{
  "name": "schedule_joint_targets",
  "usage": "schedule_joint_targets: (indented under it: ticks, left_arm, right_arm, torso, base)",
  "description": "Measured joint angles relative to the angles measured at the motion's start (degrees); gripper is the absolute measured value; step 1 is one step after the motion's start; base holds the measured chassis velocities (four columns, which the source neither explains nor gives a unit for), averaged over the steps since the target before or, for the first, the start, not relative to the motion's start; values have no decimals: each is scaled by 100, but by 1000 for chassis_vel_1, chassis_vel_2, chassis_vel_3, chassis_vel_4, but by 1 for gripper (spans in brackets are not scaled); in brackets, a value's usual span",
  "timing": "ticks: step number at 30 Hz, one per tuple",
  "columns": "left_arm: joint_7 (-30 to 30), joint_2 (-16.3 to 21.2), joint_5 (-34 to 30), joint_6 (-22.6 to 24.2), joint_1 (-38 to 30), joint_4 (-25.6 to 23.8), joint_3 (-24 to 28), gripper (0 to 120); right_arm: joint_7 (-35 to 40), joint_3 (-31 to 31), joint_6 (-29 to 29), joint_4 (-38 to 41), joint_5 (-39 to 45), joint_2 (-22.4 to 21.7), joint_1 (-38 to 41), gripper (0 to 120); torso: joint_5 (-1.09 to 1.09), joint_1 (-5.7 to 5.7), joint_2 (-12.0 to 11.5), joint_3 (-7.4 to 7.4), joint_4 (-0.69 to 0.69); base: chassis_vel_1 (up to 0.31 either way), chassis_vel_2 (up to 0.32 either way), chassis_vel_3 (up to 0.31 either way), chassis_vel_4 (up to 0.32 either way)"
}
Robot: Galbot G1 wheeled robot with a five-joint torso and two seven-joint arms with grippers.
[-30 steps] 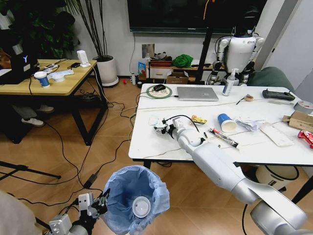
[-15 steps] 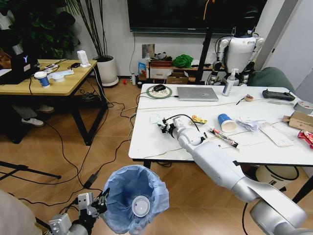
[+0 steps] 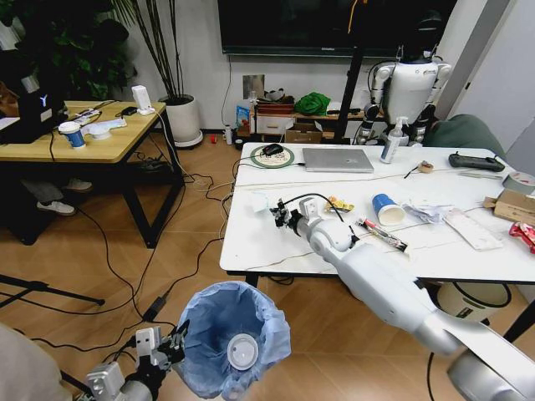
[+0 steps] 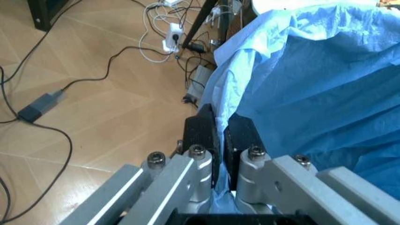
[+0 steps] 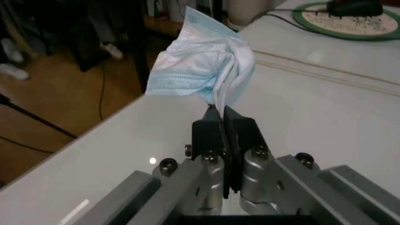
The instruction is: Pick up the trash bin and place the trash from the table into it.
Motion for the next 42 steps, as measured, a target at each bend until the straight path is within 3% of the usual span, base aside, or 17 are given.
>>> schedule_joint_targets:
  ticks: [2, 7, 13, 24, 33, 35, 37, 42]
  left_arm:
    - [-14, 32, -31, 11, -19, -9, 13, 0]
    - [-19, 61, -67, 18, -38, -16, 17, 0]
    - [-68, 89, -168, 50, -96, -39, 21, 0]
    - [-84, 68, -208, 66, -95, -66, -15, 0]
    - [-135, 59, -223, 80, -54, -94, 6, 0]
    - [-147, 77, -224, 83, -64, -93, 6, 0]
    - [-152, 78, -224, 84, -73, -86, 11, 0]
    - [-166, 88, -226, 90, -98, -62, 38, 0]
  right_arm:
    - [-248, -62, 240, 653, 179, -402, -159, 0]
    - [-743, -240, 674, 1554, 228, -865, -404, 0]
    - [-1422, -963, 1477, 2681, -618, -1472, -851, 0]
    - [-1864, -1249, 1814, 3278, -1250, -1847, -1017, 0]
    - [-1911, -877, 2033, 3119, -1827, -2111, -1451, 30]
    - [-1899, -731, 2046, 3136, -1844, -2196, -1527, 42]
    - [-1895, -697, 2045, 3160, -1844, -2218, -1557, 43]
    - [-1877, -577, 2035, 3299, -1868, -2321, -1743, 67]
  torso:
    - [0, 0, 0, 0, -3]
    - [0, -1, 0, -1, -1]
    - [0, -1, 0, -1, -1]
    - [0, -1, 0, -1, 0]
    - [1, -1, 0, -1, -1]
    - [0, -1, 0, 0, 0]
    - [0, -1, 0, 0, -1]
    - [0, -1, 0, 0, -1]
  base:
    - [0, 0, 0, 0]
    - [0, 0, 0, 0]
    - [0, 0, 0, 0]
    - [0, 0, 0, 0]
    - [0, 0, 0, 0]
    - [0, 0, 0, 0]
    - [0, 0, 0, 0]
    - [0, 0, 0, 0]
